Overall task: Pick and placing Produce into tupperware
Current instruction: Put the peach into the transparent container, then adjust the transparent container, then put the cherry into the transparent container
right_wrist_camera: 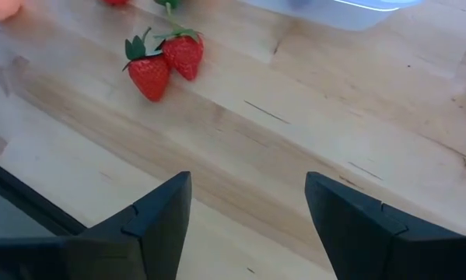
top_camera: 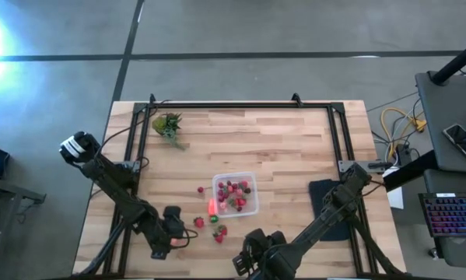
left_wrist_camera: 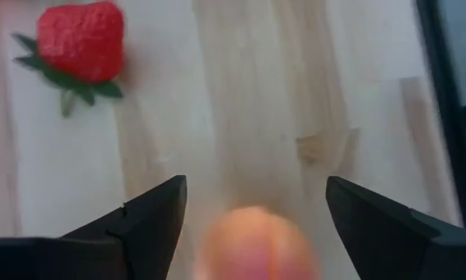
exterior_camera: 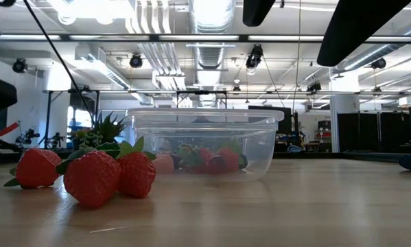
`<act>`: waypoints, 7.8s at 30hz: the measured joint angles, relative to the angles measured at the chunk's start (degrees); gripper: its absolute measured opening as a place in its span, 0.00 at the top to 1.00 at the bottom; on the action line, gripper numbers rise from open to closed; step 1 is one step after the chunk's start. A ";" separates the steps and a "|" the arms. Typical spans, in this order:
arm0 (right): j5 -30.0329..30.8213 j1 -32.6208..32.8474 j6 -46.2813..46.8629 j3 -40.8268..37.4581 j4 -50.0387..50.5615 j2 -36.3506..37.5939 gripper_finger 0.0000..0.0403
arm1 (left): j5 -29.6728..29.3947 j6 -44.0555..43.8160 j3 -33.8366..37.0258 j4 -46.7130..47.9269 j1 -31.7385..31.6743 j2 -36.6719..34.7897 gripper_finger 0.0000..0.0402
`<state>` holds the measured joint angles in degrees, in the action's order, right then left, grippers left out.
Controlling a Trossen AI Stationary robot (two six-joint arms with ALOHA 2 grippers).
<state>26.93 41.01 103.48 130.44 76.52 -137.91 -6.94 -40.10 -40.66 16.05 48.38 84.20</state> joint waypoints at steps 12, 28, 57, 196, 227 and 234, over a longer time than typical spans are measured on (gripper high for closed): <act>-0.08 0.00 0.02 -0.51 -0.11 0.00 0.39 | 4.74 -6.48 0.00 9.36 1.05 -0.30 0.12; -0.34 0.00 1.54 -2.10 -0.56 0.00 0.39 | 2.17 -7.11 0.09 10.58 1.51 -0.28 0.19; -0.40 0.78 4.13 -1.71 -0.91 0.00 0.39 | 3.09 6.65 -7.87 18.18 -2.98 -2.49 0.36; 0.08 2.36 12.04 -4.57 -0.84 0.07 0.39 | 3.84 30.17 -0.52 42.54 -37.77 -22.41 0.21; -1.89 3.52 13.54 -4.57 -0.57 0.07 0.39 | -2.80 36.05 -13.21 19.44 -33.82 -3.06 0.29; -1.62 4.66 15.53 -5.27 -0.26 0.07 0.39 | 4.93 53.49 -6.59 24.63 -38.37 -9.62 0.29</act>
<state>25.31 45.67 119.01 125.17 76.26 -137.84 -2.01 13.39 -47.26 40.68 10.01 74.58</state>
